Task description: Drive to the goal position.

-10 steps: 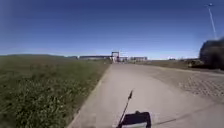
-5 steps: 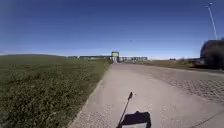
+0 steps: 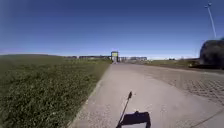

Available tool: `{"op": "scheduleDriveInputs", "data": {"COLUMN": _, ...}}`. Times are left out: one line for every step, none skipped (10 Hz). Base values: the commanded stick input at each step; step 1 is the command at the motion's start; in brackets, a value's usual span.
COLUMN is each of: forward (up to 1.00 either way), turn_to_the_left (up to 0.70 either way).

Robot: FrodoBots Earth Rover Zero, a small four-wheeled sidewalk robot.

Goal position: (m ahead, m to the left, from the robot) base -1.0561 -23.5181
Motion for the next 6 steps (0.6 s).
{"op": "scheduleDriveInputs", "data": {"forward": 0.0, "turn_to_the_left": -1.0}}
{"op": "scheduleDriveInputs", "data": {"forward": 0.0, "turn_to_the_left": -1.0}}
{"op": "scheduleDriveInputs", "data": {"forward": 0.0, "turn_to_the_left": -1.0}}
{"op": "scheduleDriveInputs", "data": {"forward": 0.0, "turn_to_the_left": -1.0}}
{"op": "scheduleDriveInputs", "data": {"forward": 0.0, "turn_to_the_left": -1.0}}
{"op": "scheduleDriveInputs", "data": {"forward": 0.0, "turn_to_the_left": -1.0}}
